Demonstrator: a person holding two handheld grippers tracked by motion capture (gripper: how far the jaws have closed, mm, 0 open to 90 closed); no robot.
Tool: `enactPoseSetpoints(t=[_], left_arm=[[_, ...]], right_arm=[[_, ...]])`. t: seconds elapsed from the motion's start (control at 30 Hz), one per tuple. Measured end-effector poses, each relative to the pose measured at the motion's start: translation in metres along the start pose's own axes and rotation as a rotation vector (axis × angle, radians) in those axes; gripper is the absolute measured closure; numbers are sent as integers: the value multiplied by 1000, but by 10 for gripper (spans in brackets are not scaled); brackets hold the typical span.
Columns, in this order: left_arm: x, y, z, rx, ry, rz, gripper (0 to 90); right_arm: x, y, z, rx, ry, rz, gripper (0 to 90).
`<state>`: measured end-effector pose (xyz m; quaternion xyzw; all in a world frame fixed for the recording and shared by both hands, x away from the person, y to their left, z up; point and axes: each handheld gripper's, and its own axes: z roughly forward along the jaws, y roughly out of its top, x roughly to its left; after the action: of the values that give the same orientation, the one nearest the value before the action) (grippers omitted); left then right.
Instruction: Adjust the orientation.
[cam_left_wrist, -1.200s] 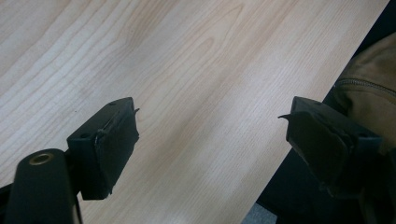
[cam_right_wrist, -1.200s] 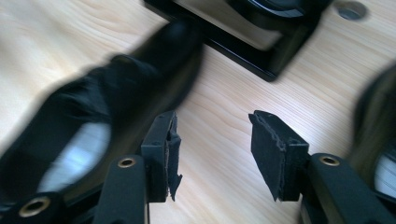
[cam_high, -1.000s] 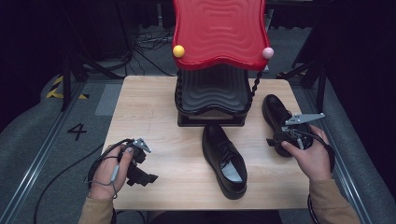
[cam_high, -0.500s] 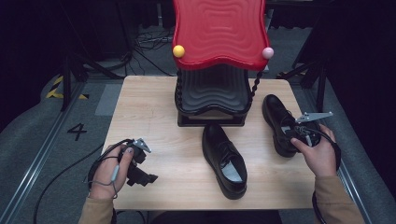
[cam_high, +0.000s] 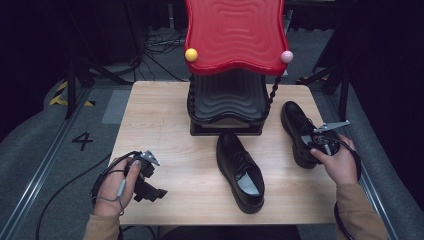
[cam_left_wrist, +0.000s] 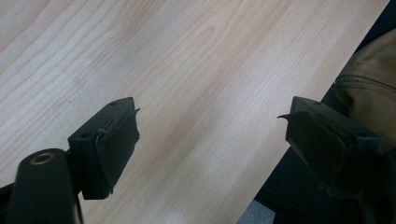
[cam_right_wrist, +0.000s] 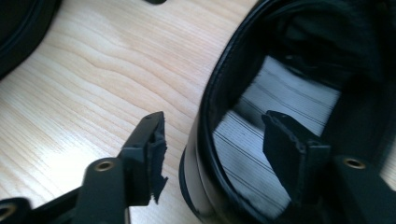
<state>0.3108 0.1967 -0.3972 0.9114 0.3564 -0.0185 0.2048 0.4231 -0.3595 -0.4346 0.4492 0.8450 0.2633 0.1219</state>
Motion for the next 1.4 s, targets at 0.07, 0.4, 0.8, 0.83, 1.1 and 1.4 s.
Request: enactPoseSetpoints(t=[0.07, 0.4, 0.8, 0.83, 1.1, 1.4], left_arm=[[0, -1, 0, 2, 2, -2, 178], [0, -11, -3, 2, 8, -30, 177], [0, -4, -1, -4, 5, -4, 179], [0, -3, -1, -3, 3, 0, 179], [2, 13, 5, 0, -13, 34, 179], [2, 28, 10, 3, -26, 68, 179]], right_arm=[[-1, 1, 4, 10, -11, -16, 410], [-3, 2, 8, 22, -17, 6, 510], [13, 5, -6, -12, 82, -7, 764], [13, 5, -9, -20, 89, -2, 764], [33, 4, -45, -49, 140, -35, 761], [63, 5, -75, -45, 178, -142, 761]])
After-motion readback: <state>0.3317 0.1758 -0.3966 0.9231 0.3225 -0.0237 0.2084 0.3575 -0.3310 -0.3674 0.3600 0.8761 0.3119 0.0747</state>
